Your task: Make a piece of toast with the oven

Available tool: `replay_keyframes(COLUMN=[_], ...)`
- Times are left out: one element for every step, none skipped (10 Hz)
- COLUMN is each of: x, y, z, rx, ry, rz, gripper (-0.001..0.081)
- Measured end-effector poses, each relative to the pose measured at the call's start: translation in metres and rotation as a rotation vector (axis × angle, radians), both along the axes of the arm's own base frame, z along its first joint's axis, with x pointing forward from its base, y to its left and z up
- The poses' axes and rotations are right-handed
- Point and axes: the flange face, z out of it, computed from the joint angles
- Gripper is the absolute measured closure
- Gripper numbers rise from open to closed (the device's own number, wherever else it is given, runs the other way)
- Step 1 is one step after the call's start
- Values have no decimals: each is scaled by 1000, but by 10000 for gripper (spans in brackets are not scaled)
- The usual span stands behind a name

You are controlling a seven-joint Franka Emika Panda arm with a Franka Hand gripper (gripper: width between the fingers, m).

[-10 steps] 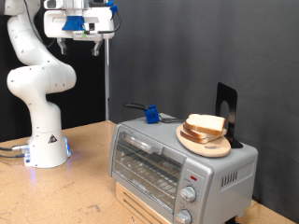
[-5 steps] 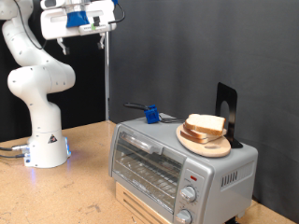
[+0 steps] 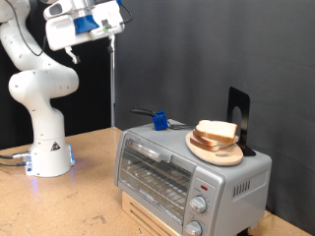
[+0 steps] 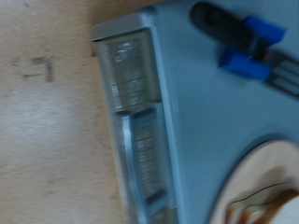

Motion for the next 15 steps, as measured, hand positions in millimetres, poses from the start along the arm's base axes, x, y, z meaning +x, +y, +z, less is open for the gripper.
replay_keyframes(x=[2, 10, 19, 29, 40, 51, 62, 72, 81, 89, 97, 105, 111, 114, 114], y=[-4, -6, -5, -3, -1, 0, 0, 1, 2, 5, 8, 12, 15, 19, 18], z=[-1, -2, -6, -13, -21, -30, -41, -51, -61, -69, -75, -80, -85, -86, -86], rx=[34, 46, 43, 38, 31, 22, 11, 0, -8, -11, -10, -15, -19, -21, -23], ry=[-25, -68, -93, -94, -86, -79, -73, -67, -64, -63, -62, -60, -47, -39, -40], rz=[69, 80, 76, 68, 60, 61, 74, 87, 89, 88, 82, 77, 57, 33, 40], gripper=[-2, -2, -2, -2, -2, -2, -2, -2, -2, -2, -2, -2, -2, -2, -2])
